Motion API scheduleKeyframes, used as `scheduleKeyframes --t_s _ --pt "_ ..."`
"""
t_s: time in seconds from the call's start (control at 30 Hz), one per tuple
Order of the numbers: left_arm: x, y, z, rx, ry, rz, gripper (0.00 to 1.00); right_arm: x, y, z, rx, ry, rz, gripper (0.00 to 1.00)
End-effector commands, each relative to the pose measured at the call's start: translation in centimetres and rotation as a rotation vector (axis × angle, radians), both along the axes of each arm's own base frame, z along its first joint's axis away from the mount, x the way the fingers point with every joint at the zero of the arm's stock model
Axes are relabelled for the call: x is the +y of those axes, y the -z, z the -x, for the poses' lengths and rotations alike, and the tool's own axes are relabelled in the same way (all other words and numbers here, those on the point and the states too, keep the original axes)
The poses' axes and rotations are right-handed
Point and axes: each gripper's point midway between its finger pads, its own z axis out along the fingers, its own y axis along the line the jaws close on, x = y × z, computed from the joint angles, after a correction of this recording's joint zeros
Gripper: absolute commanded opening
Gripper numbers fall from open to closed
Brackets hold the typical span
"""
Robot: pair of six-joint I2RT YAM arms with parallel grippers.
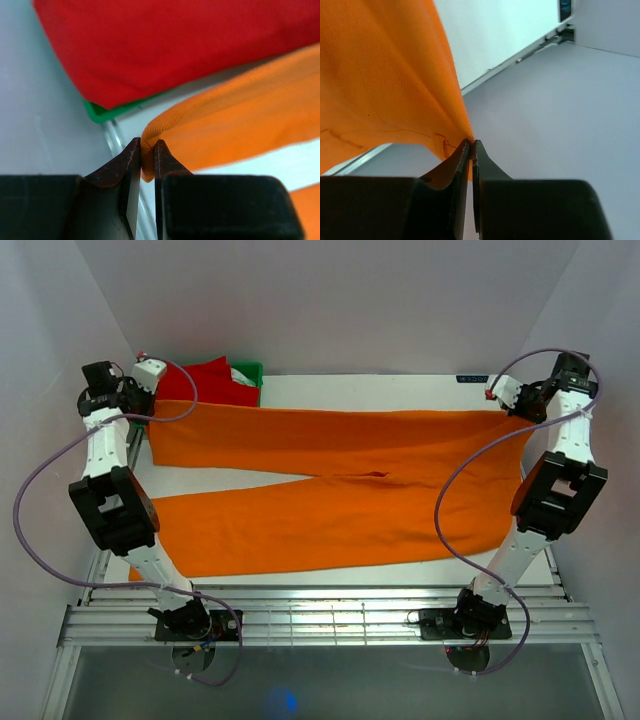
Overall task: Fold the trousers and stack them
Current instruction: Fold the trousers
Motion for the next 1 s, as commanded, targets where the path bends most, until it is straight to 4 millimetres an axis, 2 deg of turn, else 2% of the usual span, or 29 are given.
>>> scheduleKeyframes --t_s 0.0,0.07,0.1,0.13,0.17,0.2,0.23,0.27,0.3,0.33,0.37,0.4,0.43,0.47,0.53,0.6,0.67,0.73,0.77,0.8,0.83,0.87,0.9,0.93,0.97 --pt "1.9 -10.0 -1.5 -0.307 0.073 -0.115 0.0 -3.6 -4.1 1.0 -0.144 0.098 -0.039 0.08" --pt "1.8 -10.0 -1.4 -0.328 0.108 -0.099 0.0 -5.0 -5.5 2.1 -0.19 0.133 -0.051 0.08" --pt "1.8 -10.5 -1.2 -0.347 0.125 -0.11 0.0 -4.8 -4.5 2.9 -0.178 0.13 -0.077 0.08" --pt "1.4 -9.3 -0.9 -0.339 0.15 -0.09 0.0 -4.8 -5.6 3.5 -0.208 0.121 -0.066 0.08" --pt "1.7 -9.1 -0.5 -0.342 0.153 -0.09 0.0 -5.2 -5.3 4.4 -0.206 0.122 -0.07 0.08" --pt "1.7 -8.9 -0.2 -0.35 0.168 -0.091 0.0 -4.5 -3.4 5.7 -0.169 0.106 -0.093 0.08" --pt "1.9 -7.9 0.9 -0.335 0.167 -0.076 0.0 -4.3 -4.1 6.4 -0.186 0.078 -0.059 0.08" --pt "1.6 -7.7 1.4 -0.337 0.182 -0.06 0.0 -4.2 -3.4 7.3 -0.173 0.071 -0.056 0.08" --pt "1.6 -7.5 2.0 -0.34 0.186 -0.043 0.0 -3.5 -1.6 8.5 -0.138 0.06 -0.071 0.08" --pt "2.2 -8.0 3.3 -0.349 0.183 -0.034 0.0 -3.3 -2.2 9.3 -0.155 0.051 -0.053 0.08" --pt "1.6 -6.9 4.2 -0.332 0.202 -0.004 0.0 -3.4 -2.0 9.8 -0.158 0.045 -0.042 0.08" --pt "1.8 -6.6 4.9 -0.326 0.197 -0.006 0.0 -3.3 -1.7 10.4 -0.154 0.043 -0.044 0.08" --pt "2.4 -7.3 6.2 -0.342 0.194 -0.034 0.0 -3.4 -1.3 11.3 -0.15 0.054 -0.049 0.08" --pt "2.3 -5.6 7.1 -0.318 0.194 -0.017 0.0 -3.3 -1.3 11.5 -0.151 0.058 -0.058 0.08" --pt "2.7 -4.9 8.9 -0.298 0.209 -0.042 0.0 -3.2 -1.2 12.3 -0.148 0.066 -0.065 0.08" --pt "2.1 -3.0 10.4 -0.25 0.225 0.004 0.0 -3.3 -1.0 12.7 -0.145 0.065 -0.059 0.08" --pt "2.0 -2.3 10.8 -0.236 0.221 0.015 0.0 -3.3 -1.7 12.4 -0.164 0.063 -0.061 0.08" --pt "2.0 -2.8 10.1 -0.258 0.214 0.04 0.0 -3.5 -2.3 11.3 -0.186 0.093 -0.1 0.08" --pt "2.1 -2.4 9.6 -0.245 0.181 0.102 0.0 -3.9 -3.9 10.3 -0.223 0.1 -0.094 0.08" --pt "2.5 -4.0 8.8 -0.264 0.176 0.111 0.0 -4.2 -4.6 9.8 -0.235 0.114 -0.097 0.08" --pt "2.5 -4.6 8.4 -0.266 0.17 0.136 0.0 -4.4 -4.5 9.5 -0.226 0.135 -0.126 0.08" --pt "2.7 -5.2 8.1 -0.265 0.166 0.152 0.0 -4.6 -6.2 9.1 -0.25 0.136 -0.119 0.08" --pt "2.4 -5.0 8.5 -0.235 0.176 0.17 0.0 -4.7 -6.4 9.3 -0.243 0.136 -0.119 0.08" --pt "2.5 -6.0 8.7 -0.251 0.195 0.151 0.0 -4.8 -6.5 10.3 -0.226 0.126 -0.115 0.08" --pt "2.4 -6.0 9.2 -0.253 0.204 0.144 0.0 -4.9 -6.6 10.8 -0.226 0.118 -0.115 0.08"
